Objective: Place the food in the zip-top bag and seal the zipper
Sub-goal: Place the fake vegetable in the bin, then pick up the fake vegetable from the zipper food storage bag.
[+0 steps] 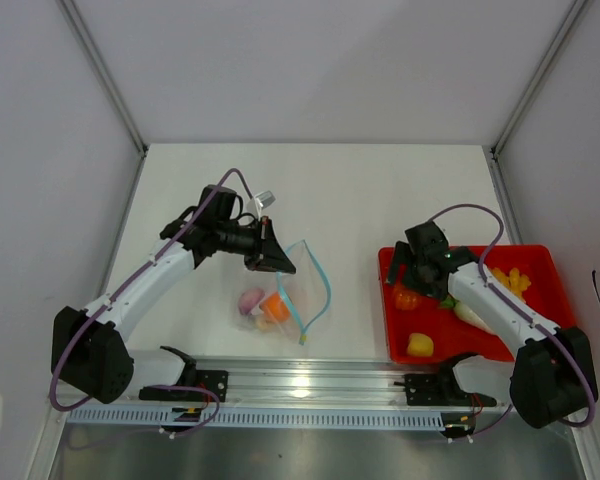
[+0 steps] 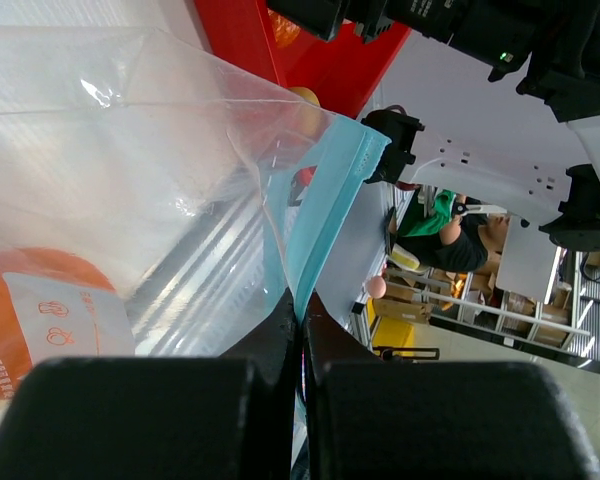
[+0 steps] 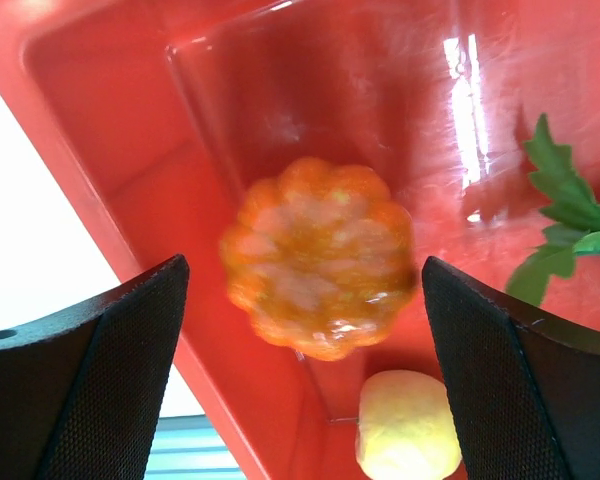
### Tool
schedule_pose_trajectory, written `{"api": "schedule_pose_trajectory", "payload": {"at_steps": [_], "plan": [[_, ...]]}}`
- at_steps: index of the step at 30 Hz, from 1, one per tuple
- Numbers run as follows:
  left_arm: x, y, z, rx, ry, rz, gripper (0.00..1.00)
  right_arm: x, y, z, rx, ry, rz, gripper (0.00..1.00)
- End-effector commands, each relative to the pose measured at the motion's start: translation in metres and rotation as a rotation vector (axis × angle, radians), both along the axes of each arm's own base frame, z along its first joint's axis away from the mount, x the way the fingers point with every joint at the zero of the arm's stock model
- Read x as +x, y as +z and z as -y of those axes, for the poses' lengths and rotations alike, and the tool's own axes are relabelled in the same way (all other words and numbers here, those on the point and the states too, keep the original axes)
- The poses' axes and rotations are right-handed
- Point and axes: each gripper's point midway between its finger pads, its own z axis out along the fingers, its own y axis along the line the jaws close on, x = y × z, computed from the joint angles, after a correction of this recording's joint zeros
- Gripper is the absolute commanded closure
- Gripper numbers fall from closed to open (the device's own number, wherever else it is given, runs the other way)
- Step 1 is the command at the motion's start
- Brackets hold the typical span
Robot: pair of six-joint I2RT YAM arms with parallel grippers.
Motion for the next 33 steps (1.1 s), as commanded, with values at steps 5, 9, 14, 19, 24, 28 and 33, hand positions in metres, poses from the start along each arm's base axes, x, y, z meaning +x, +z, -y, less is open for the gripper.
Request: {"api": "schedule_pose_trajectory", "payload": {"at_steps": [5,9,14,19,24,28,33], "plan": [[-0.002,0.013,-0.002,-0.044,-0.021,0.052,0.99,-0.011,-0.009,-0.006,-0.005,-0.040,-0.017,0.01],[-0.002,0.015,-0.002,-0.047,-0.020,0.055,0.99,-0.012,-0.013,-0.005,-0.030,-0.050,-0.020,0.01],[0.000,0.016,-0.003,-0.047,-0.016,0.056,0.99,-0.012,-0.016,-0.012,-0.008,-0.038,-0.028,0.01],[0.000,0.016,-0.003,-0.051,-0.018,0.055,0.99,-0.019,-0.023,-0.018,0.036,-0.048,-0.050,0.07],[0.001,0.014,-0.003,-0.048,-0.017,0.050,0.99,-0.020,-0.020,-0.014,0.043,-0.075,-0.022,0.24],[0.000,0.013,-0.003,-0.049,-0.019,0.047,0.99,-0.012,0.003,-0.007,0.030,-0.097,0.045,0.51],[0.001,0.016,-0.003,-0.053,-0.017,0.054,1.00,0.007,0.068,0.003,-0.014,-0.095,0.184,0.93]]}}
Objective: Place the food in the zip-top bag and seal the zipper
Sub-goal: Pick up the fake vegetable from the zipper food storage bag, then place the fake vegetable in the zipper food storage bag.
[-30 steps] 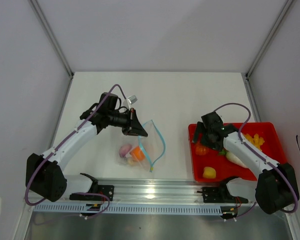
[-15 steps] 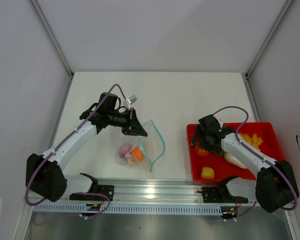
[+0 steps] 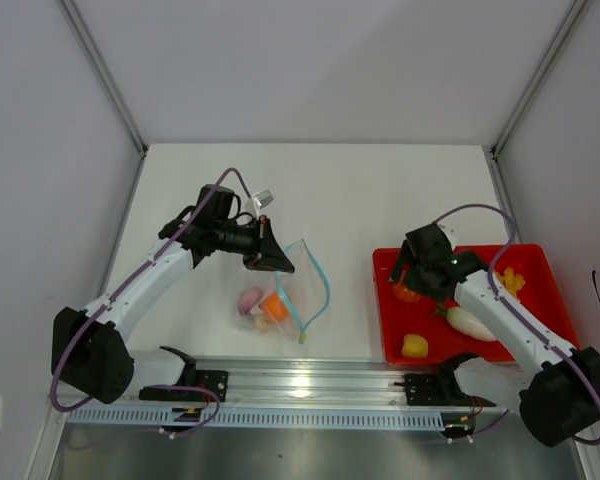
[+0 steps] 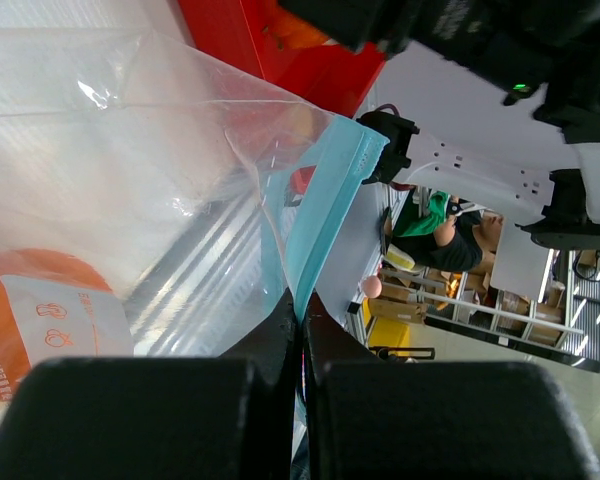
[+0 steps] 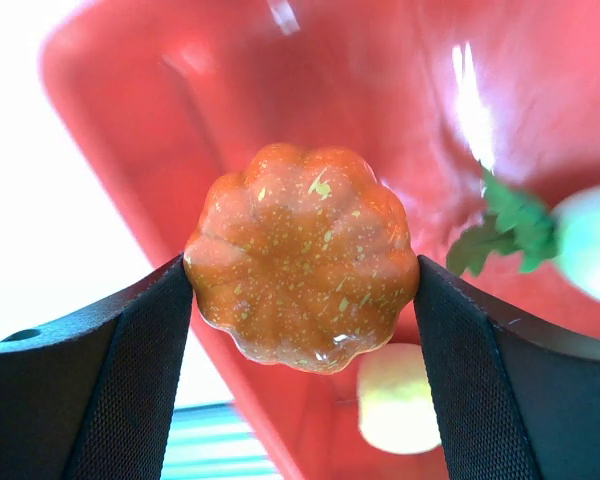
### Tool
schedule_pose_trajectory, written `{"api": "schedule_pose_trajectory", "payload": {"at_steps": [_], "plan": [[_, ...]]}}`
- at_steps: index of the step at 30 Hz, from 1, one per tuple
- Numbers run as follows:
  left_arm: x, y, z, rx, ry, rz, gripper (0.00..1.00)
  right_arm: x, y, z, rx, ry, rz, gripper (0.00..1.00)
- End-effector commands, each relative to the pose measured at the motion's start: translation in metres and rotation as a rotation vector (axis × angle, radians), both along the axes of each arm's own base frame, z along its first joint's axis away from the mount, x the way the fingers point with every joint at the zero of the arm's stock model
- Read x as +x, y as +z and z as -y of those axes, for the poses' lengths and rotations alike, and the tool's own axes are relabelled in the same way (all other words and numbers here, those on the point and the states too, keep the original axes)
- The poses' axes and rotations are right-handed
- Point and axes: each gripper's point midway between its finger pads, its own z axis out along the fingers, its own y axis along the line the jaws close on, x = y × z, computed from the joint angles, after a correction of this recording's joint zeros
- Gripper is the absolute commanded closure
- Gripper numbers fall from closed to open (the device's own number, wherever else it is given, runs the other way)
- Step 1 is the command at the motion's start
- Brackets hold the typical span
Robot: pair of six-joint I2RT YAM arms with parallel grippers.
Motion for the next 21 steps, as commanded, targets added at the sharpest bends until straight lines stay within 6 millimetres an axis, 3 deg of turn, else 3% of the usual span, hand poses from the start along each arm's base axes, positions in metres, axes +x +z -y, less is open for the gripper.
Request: {"api": "schedule_pose_trajectory", "payload": {"at_steps": [1,2,3,6,8,10,14,17,21], "plan": [[-0.001,0.014,-0.001,-0.040,-0.021,0.057,0.99,0.028,0.070,0.010,-0.046,-0.025,0.187,0.96],[0.000,0.014,0.000,-0.040,-0.020,0.059,0.99,0.029,0.082,0.009,-0.046,-0.001,0.211,0.96],[-0.001,0.014,-0.001,-0.040,-0.020,0.061,0.99,0.035,0.108,-0.001,-0.011,0.033,0.276,0.96],[0.000,0.014,0.000,-0.039,-0.018,0.055,0.99,0.037,0.146,-0.046,0.145,0.202,0.367,0.96],[0.001,0.015,0.000,-0.041,-0.016,0.058,0.99,0.027,0.171,-0.091,0.274,0.341,0.404,0.96],[0.001,0.017,0.001,-0.045,-0.013,0.057,0.99,0.011,0.181,-0.127,0.336,0.447,0.394,0.96],[0.002,0.019,0.000,-0.046,-0.008,0.062,1.00,-0.015,0.188,-0.177,0.369,0.612,0.401,0.94],[0.002,0.020,0.000,-0.046,-0.008,0.062,0.99,-0.035,0.186,-0.208,0.390,0.724,0.391,0.94],[0.002,0.022,0.000,-0.045,-0.006,0.066,0.99,-0.052,0.178,-0.233,0.368,0.801,0.385,0.92]]}}
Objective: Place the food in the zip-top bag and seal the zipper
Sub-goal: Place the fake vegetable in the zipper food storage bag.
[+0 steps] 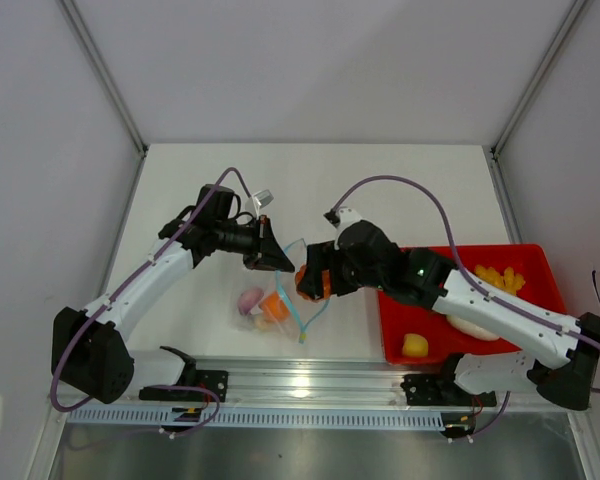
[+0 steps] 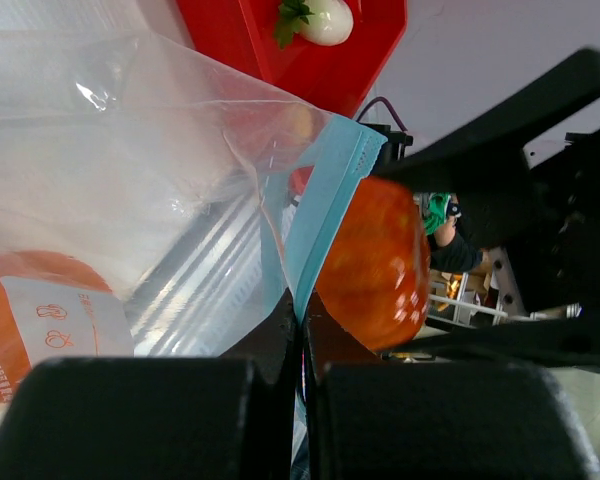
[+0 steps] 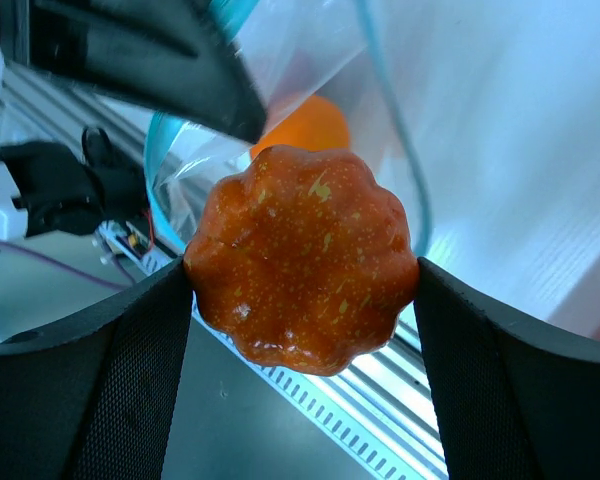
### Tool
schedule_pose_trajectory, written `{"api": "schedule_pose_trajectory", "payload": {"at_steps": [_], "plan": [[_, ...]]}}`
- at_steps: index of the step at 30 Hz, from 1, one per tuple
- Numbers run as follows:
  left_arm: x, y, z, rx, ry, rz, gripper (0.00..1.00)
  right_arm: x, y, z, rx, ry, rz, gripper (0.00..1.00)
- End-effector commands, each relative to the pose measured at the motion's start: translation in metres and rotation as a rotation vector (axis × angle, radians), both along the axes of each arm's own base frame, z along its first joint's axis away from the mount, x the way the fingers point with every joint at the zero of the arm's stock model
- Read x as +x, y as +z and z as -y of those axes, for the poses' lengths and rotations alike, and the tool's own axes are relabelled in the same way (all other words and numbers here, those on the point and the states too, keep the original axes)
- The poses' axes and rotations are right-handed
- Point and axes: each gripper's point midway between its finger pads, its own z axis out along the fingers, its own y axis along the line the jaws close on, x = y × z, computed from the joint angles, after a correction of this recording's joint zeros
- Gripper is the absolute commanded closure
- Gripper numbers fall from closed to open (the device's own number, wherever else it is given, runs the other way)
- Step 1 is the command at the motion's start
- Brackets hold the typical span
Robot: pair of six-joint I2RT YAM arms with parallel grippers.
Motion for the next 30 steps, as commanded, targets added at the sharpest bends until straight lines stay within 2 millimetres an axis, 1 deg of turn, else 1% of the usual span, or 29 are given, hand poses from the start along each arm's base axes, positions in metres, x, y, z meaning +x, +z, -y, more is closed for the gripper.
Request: {"api": "schedule_pose_trajectory", "payload": {"at_steps": [1,3,5,6,8,9,11,12,13,15,17,18,19,20,21,22,23,24,25,26,27,29,30], "plan": [[0.001,0.021,0.000,-0.041,-0.007,0.060,0.99,-0.006,0.024,-0.026,0.054,0.061,0.078,0.92],[0.000,0.022,0.000,-0.041,-0.006,0.059,0.99,-0.010,0.016,-0.032,0.044,0.077,0.066,0.92],[0.001,0.024,0.000,-0.044,-0.005,0.063,0.99,-0.009,0.009,-0.035,0.025,0.079,0.062,0.83],[0.001,0.025,0.000,-0.047,-0.004,0.066,1.00,-0.007,0.000,-0.036,-0.003,0.078,0.059,0.69],[-0.001,0.027,0.000,-0.050,-0.005,0.067,0.99,0.000,-0.008,-0.036,-0.045,0.070,0.081,0.55],[-0.002,0.028,-0.001,-0.051,-0.006,0.069,0.99,0.004,-0.013,-0.039,-0.066,0.065,0.087,0.37],[-0.003,0.030,-0.001,-0.050,-0.007,0.072,0.99,0.012,-0.014,-0.040,-0.100,0.061,0.117,0.25],[-0.004,0.030,-0.002,-0.048,-0.007,0.073,0.99,0.015,-0.018,-0.042,-0.118,0.055,0.118,0.13],[-0.004,0.031,-0.002,-0.047,-0.008,0.077,1.00,0.019,-0.013,-0.041,-0.127,0.038,0.129,0.01],[-0.005,0.030,-0.003,-0.042,-0.006,0.072,0.99,0.023,-0.008,-0.040,-0.139,0.029,0.148,0.00],[-0.006,0.030,-0.003,-0.042,-0.009,0.069,0.99,0.026,0.001,-0.034,-0.134,0.004,0.165,0.01],[-0.005,0.030,-0.003,-0.041,-0.007,0.071,0.99,0.029,0.008,-0.029,-0.130,-0.020,0.186,0.01],[-0.006,0.030,-0.003,-0.042,-0.007,0.075,0.99,0.029,0.019,-0.021,-0.104,-0.059,0.196,0.01],[-0.006,0.030,-0.003,-0.041,-0.007,0.072,0.99,0.031,0.022,-0.012,-0.098,-0.104,0.204,0.01],[-0.006,0.030,-0.003,-0.043,-0.008,0.073,0.99,0.032,0.030,-0.009,-0.060,-0.128,0.225,0.01],[-0.006,0.028,-0.003,-0.042,-0.010,0.065,0.99,0.027,0.043,-0.001,-0.021,-0.117,0.249,0.01],[-0.007,0.028,-0.003,-0.043,-0.011,0.066,0.99,0.026,0.038,0.004,-0.021,-0.113,0.248,0.01],[-0.007,0.029,-0.003,-0.044,-0.011,0.068,0.99,0.025,0.040,0.008,-0.008,-0.115,0.244,0.01],[-0.006,0.028,-0.003,-0.043,-0.010,0.068,1.00,0.021,0.037,0.012,-0.001,-0.117,0.209,0.01],[-0.007,0.029,-0.003,-0.045,-0.011,0.068,0.99,0.025,0.036,0.021,0.004,-0.142,0.193,0.01],[-0.007,0.029,-0.003,-0.045,-0.009,0.070,1.00,0.024,0.024,0.025,-0.014,-0.143,0.165,0.01],[-0.006,0.032,-0.003,-0.048,-0.008,0.075,0.99,0.017,0.012,0.024,-0.012,-0.102,0.121,0.04],[-0.006,0.033,-0.003,-0.047,-0.007,0.077,0.99,0.014,-0.001,0.026,-0.025,-0.104,0.097,0.10]]}}
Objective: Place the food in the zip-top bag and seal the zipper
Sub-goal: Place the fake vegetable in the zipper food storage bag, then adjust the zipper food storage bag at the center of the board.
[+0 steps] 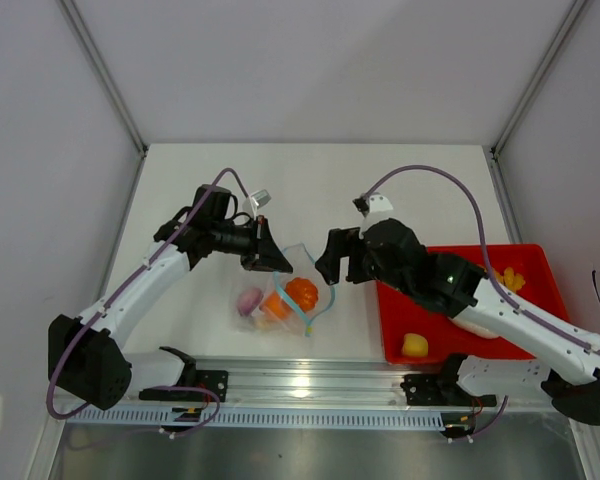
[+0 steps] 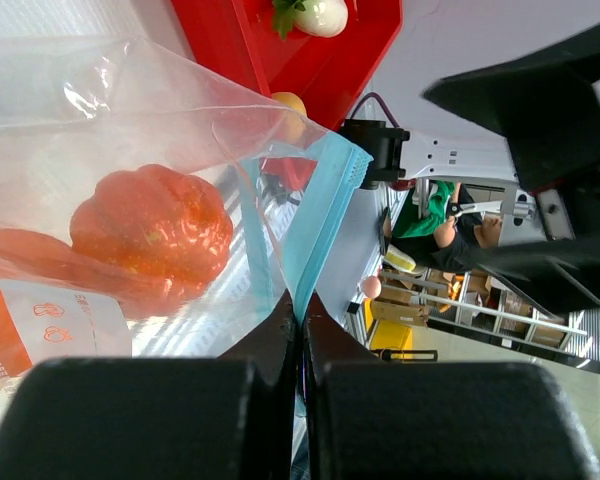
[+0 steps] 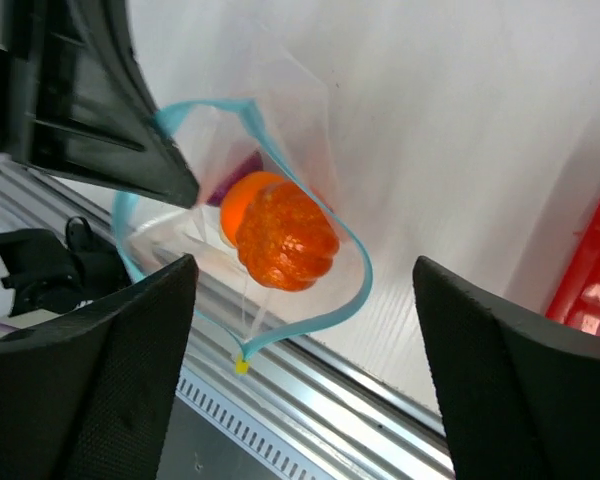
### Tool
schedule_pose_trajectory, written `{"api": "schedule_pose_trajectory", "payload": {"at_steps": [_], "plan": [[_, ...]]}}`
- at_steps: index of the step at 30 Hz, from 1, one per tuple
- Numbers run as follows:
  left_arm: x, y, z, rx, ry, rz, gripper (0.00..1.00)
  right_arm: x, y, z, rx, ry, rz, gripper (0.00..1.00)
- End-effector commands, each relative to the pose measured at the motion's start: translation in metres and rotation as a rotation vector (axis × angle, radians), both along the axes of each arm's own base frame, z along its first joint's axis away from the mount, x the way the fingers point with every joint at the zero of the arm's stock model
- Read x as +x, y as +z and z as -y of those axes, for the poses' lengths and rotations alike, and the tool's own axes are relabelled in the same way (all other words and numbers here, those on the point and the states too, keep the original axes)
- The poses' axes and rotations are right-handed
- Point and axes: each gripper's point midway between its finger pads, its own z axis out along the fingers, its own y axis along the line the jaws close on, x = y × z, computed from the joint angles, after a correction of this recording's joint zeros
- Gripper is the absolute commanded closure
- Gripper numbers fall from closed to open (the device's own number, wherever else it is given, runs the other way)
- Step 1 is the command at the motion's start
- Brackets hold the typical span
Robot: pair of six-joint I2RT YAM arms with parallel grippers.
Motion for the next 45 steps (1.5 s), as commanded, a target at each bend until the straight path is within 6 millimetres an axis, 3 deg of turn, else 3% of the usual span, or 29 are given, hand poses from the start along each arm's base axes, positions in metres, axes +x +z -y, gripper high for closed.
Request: {"api": "schedule_pose_trajectory", "payload": {"at_steps": [1,3,8,10,20,23,24,25,29,30,31,33,34,35,38,39,41,45], "plan": [[0.000,0.026,0.001,-0.045,-0.010,0.071,0.99,-0.010,-0.042,-0.002,-0.031,0.018,-0.110,0.14],[0.000,0.026,0.000,-0.045,-0.010,0.071,0.99,-0.017,-0.048,-0.008,0.007,0.038,-0.150,0.26],[-0.002,0.029,0.000,-0.048,-0.011,0.075,0.99,-0.022,-0.070,-0.007,0.016,0.033,-0.175,0.34],[-0.003,0.030,-0.001,-0.048,-0.009,0.081,1.00,-0.021,-0.074,-0.006,0.013,0.032,-0.170,0.42],[-0.004,0.033,-0.001,-0.056,-0.010,0.086,1.00,-0.021,-0.113,-0.025,0.015,0.056,-0.237,0.49],[-0.005,0.031,-0.001,-0.054,-0.012,0.086,0.99,-0.020,-0.117,-0.030,0.006,0.068,-0.241,0.75],[-0.005,0.029,-0.002,-0.050,-0.012,0.081,0.99,-0.020,-0.116,-0.030,-0.002,0.069,-0.241,0.93],[-0.006,0.028,-0.002,-0.047,-0.011,0.078,0.99,-0.019,-0.113,-0.030,-0.001,0.072,-0.236,1.00],[-0.003,0.017,-0.005,-0.007,0.007,0.086,0.99,-0.017,-0.084,-0.021,-0.042,0.064,-0.171,1.00],[-0.002,0.016,-0.006,0.005,0.014,0.090,0.99,-0.017,-0.070,-0.019,-0.042,0.063,-0.154,1.00],[-0.001,0.015,-0.008,0.024,0.027,0.107,0.99,-0.013,-0.037,-0.024,0.005,0.061,-0.116,1.00],[-0.001,0.016,-0.016,0.072,0.074,0.136,0.99,-0.021,-0.011,-0.020,0.016,0.089,-0.136,1.00],[-0.003,0.021,-0.019,0.078,0.086,0.143,0.99,-0.021,0.031,-0.027,0.086,0.101,-0.111,1.00],[-0.010,0.023,-0.021,0.082,0.094,0.132,0.99,-0.029,0.034,-0.019,0.054,0.104,-0.159,1.00],[-0.028,0.049,-0.026,0.040,0.121,0.198,0.95,-0.039,0.069,-0.029,0.093,0.161,-0.203,1.00],[-0.027,0.051,-0.028,0.048,0.145,0.216,0.94,-0.042,0.072,-0.033,0.109,0.189,-0.216,1.00],[-0.023,0.047,-0.030,0.066,0.160,0.232,0.91,-0.030,0.059,-0.038,0.099,0.190,-0.244,1.00],[-0.008,0.002,-0.023,0.115,0.138,0.127,0.97,0.001,-0.006,-0.038,0.022,0.132,-0.322,1.00]]}}
